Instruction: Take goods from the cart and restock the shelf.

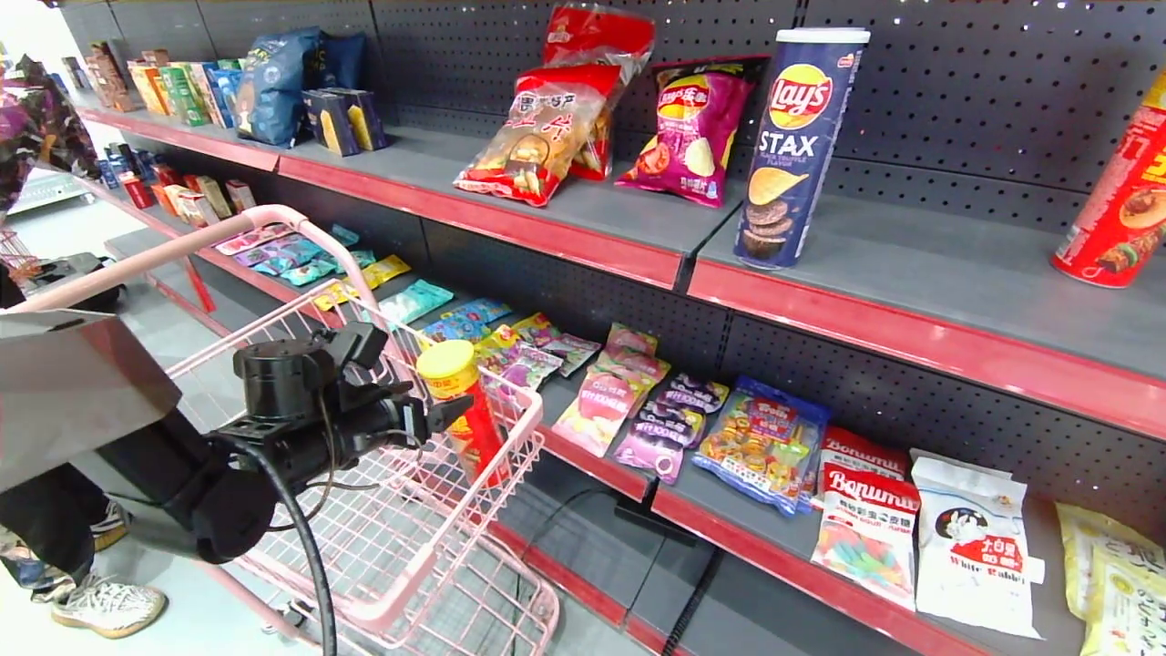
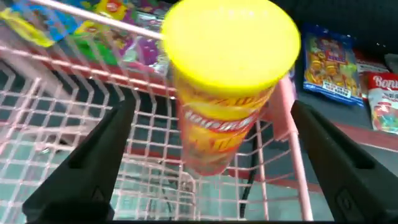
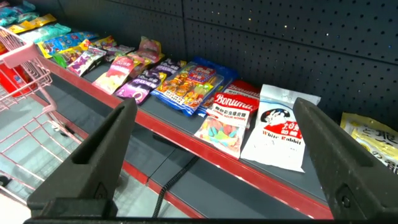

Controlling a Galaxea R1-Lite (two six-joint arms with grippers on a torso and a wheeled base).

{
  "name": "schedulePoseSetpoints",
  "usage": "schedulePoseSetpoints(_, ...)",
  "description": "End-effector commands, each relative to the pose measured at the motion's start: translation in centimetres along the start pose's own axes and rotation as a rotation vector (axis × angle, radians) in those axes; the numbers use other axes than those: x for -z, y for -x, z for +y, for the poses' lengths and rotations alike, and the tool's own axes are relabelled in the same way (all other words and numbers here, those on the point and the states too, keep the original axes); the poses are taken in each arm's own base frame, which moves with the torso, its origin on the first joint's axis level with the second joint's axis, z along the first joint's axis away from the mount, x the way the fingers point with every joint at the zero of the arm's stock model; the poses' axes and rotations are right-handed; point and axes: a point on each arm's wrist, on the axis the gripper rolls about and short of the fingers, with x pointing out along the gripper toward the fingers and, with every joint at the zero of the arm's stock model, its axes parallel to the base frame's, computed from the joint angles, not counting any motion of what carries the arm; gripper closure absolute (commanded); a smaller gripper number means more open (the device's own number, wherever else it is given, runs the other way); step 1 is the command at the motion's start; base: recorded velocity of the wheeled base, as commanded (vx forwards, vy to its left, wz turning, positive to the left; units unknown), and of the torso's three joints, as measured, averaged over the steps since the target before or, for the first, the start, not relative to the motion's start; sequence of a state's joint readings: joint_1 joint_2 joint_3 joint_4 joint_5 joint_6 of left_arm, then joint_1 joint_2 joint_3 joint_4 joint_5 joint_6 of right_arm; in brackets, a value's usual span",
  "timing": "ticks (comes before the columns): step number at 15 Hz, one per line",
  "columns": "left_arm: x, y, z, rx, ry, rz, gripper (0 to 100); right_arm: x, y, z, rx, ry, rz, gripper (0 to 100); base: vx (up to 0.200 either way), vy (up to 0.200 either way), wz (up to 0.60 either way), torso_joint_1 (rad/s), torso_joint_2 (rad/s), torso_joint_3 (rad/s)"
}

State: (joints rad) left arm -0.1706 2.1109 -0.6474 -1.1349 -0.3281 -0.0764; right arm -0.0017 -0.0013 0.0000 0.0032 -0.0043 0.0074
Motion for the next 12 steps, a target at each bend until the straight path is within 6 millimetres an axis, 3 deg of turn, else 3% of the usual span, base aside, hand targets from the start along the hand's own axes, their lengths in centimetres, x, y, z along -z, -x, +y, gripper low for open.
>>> schedulePoseSetpoints(1,1.0,-2.0,-0.3,0.023,-0.002,0.022,0,0.0,0.0,0.0,0.0,0.001,0.001,0,0.0,0.0,0.0,0.0,0.0,0.0)
schedulePoseSetpoints(8,1.6,-4.4,0.4,0.019,-0.018,0.014,0,0.0,0.0,0.0,-0.001,0.001,0.001,0,0.0,0.0,0.0,0.0,0.0,0.0)
schedulePoseSetpoints(9,2.0,-5.0,0.6,0.014,-0.036,0.011,100,0.0,0.0,0.0,-0.001,0.001,0.001,0,0.0,0.0,0.0,0.0,0.0,0.0)
schedulePoseSetpoints(12,2.2,-5.1,0.6,0.016,-0.044,0.007,100,0.0,0.0,0.0,0.0,0.001,0.001,0,0.0,0.0,0.0,0.0,0.0,0.0)
